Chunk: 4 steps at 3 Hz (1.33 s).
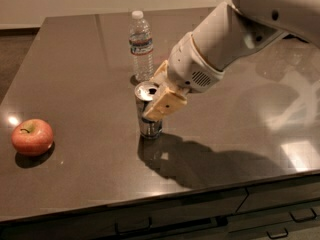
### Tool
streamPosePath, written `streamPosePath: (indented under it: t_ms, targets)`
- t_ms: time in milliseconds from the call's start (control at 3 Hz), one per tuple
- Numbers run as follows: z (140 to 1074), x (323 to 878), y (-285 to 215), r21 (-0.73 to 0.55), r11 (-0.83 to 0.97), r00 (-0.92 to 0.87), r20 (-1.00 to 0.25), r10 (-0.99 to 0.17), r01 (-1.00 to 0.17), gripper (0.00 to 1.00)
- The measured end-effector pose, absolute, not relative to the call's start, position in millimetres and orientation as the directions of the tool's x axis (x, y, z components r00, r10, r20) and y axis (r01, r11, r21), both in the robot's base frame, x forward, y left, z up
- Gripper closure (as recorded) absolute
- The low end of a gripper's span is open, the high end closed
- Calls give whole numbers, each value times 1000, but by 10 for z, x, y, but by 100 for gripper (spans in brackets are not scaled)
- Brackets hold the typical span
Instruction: Move redbull can near water bottle
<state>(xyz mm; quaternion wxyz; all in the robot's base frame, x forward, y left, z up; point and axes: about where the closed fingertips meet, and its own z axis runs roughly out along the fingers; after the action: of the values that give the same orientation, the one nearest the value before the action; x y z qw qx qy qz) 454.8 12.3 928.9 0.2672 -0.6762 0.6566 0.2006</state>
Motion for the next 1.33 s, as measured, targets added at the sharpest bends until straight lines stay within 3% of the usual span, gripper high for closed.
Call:
streamPosePath:
  t_ms: [333,1333]
  targets:
    - [9367,4864,-30,-93,78,-5,-610,-792,-993,100]
    - [9502,5822,-386,-13,312,-228,-654,-721,-950,100]
